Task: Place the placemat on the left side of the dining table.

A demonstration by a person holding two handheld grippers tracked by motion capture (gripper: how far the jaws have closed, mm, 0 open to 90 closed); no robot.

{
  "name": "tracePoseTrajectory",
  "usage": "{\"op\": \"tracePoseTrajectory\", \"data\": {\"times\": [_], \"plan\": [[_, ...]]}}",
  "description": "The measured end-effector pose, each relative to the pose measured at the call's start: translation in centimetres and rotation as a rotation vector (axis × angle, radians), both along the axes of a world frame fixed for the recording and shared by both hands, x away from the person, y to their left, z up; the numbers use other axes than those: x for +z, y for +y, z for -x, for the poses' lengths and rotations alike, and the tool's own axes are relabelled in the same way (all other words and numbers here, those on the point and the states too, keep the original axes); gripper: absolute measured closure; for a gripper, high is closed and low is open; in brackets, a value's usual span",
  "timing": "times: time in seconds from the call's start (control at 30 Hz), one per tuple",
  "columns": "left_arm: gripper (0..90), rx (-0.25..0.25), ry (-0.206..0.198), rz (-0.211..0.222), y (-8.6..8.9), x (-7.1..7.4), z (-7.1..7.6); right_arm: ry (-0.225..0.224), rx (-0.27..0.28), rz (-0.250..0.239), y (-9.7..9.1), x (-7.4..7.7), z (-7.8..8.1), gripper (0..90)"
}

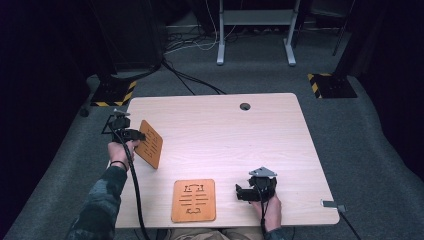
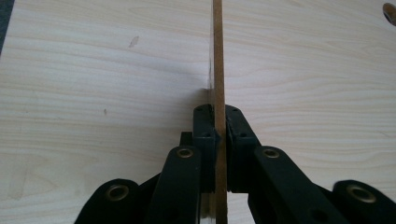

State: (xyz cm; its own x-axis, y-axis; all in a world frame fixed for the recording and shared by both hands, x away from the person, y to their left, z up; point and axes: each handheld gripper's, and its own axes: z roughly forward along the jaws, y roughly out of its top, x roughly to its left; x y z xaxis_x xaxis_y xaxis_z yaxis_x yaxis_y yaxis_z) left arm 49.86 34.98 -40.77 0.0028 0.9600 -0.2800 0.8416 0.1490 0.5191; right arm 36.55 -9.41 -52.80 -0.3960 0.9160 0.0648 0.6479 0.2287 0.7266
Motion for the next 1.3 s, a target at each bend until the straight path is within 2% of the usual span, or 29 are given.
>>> {"op": "tracePoseTrajectory", "data": {"times": [0.07,0.13,0.27,0.3,0.6,0.67,0.83,1.07,1.1,1.3], "plan": [[82.3,-0.010,0.000,-0.030,0.2,-0.1,-0.1,0.000,0.000,0.000,0.0,0.0,0.0,3.8],[81.4,0.004,0.000,-0.030,0.2,-0.1,-0.1,0.000,0.000,0.000,0.0,0.0,0.0,3.8],[78.3,0.002,0.000,-0.061,0.3,-0.3,-0.2,0.000,0.000,0.001,0.0,0.0,0.0,3.8],[77.6,-0.011,0.014,-0.082,0.5,-0.2,-0.2,0.001,0.000,0.001,0.0,0.0,0.0,3.9],[73.0,0.014,0.022,-0.104,0.8,-0.6,-0.2,-0.001,0.000,0.001,0.0,0.0,0.0,4.1],[72.1,-0.004,0.029,-0.120,0.9,-0.6,-0.3,-0.001,0.000,0.000,0.0,0.0,0.0,4.1],[69.5,0.004,0.030,-0.149,0.9,-0.9,-0.3,-0.002,0.000,0.001,0.0,0.0,0.0,4.2],[67.1,0.000,0.035,-0.149,1.4,-1.2,-0.3,-0.002,-0.001,0.002,0.0,0.0,0.0,4.3],[66.8,0.019,0.030,-0.142,1.3,-1.3,-0.3,-0.002,0.000,0.002,0.0,0.0,0.0,4.4],[65.6,-0.001,0.039,-0.146,1.8,-1.5,-0.3,-0.003,-0.001,0.002,0.0,0.0,0.0,4.5]]}}
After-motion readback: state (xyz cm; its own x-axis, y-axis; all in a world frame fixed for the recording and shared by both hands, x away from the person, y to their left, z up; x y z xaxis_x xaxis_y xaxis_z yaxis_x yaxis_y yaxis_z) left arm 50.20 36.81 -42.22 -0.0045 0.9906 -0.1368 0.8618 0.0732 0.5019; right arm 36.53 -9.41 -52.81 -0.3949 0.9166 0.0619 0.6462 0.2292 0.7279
